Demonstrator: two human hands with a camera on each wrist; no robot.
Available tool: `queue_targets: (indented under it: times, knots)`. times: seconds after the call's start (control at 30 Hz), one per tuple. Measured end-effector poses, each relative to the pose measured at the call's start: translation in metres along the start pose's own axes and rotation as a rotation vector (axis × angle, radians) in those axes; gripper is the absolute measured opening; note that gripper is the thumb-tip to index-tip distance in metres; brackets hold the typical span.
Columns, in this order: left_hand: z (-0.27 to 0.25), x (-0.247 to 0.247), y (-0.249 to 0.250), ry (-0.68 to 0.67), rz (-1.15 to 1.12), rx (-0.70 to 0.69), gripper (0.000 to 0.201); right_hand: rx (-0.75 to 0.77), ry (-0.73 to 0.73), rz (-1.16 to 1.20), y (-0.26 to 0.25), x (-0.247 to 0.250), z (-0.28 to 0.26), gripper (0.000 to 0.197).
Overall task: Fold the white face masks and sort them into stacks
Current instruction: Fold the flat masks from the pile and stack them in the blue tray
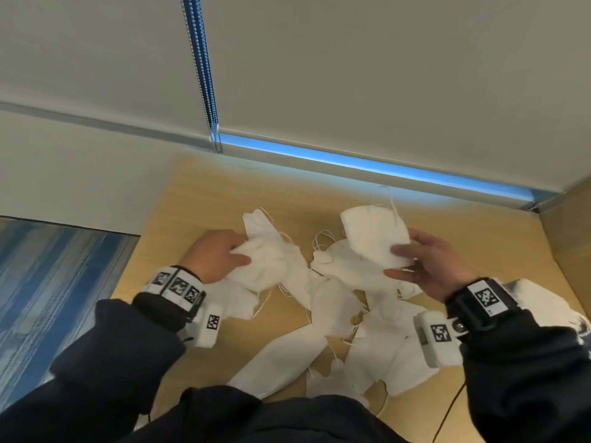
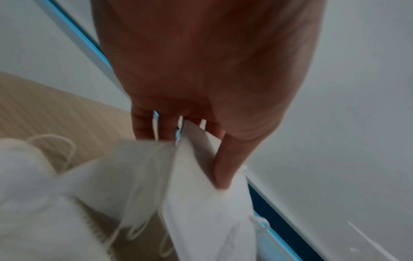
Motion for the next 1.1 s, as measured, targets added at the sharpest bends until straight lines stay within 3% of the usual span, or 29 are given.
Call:
queue_targets:
  times: [0.17,0.3,0.37,0.47,0.6,0.7,0.77,0.93,1.1]
  knots:
    - [-0.026,0.014,-0.024,0.222,-0.157,0.114,0.04,-0.11,-0.039,0.184,0.04,-0.041,0.007,0.034]
    - [-0.057,0.021,-0.005,0.417,-0.488,0.005,0.027,-0.093,-0.057,0.233,0.054,-0.072,0.006,0.038]
    - [-0.07,0.026,0.01,0.402,-0.624,-0.075,0.017,-0.077,-0.07,0.199,0.059,-0.082,0.004,0.041]
    - [-0.08,0.03,0.028,0.264,-0.788,-0.176,0.016,-0.104,-0.107,0.186,0.064,-0.089,0.001,0.03]
    - [-0.082,0.023,0.035,0.218,-0.809,-0.209,0.011,-0.017,-0.021,-0.016,0.061,-0.09,-0.008,0.017]
    - [-0.082,0.017,0.034,0.198,-1.001,-0.175,0.011,0.161,0.042,-0.087,0.056,-0.08,-0.015,0.028]
    - [-0.082,0.013,0.033,0.189,-1.091,-0.14,0.015,0.194,0.059,-0.071,0.055,-0.07,-0.017,0.037]
    - [-0.087,0.019,0.035,0.077,-0.906,-0.224,0.023,0.164,-0.112,-0.141,0.061,-0.062,-0.028,0.039]
    - [-0.1,0.045,0.056,-0.16,-0.284,-0.421,0.021,0.165,-0.283,-0.006,0.06,-0.061,-0.039,0.064]
Point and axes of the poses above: each hand's wrist, its own z-axis towards the middle knuckle, its own x-axis out of the back of the hand, y = z × x, the point moved 1 cm from there along z, towards the middle knuckle, and after that the axes turned 10 degrees about -y, right-handed, at the moved point
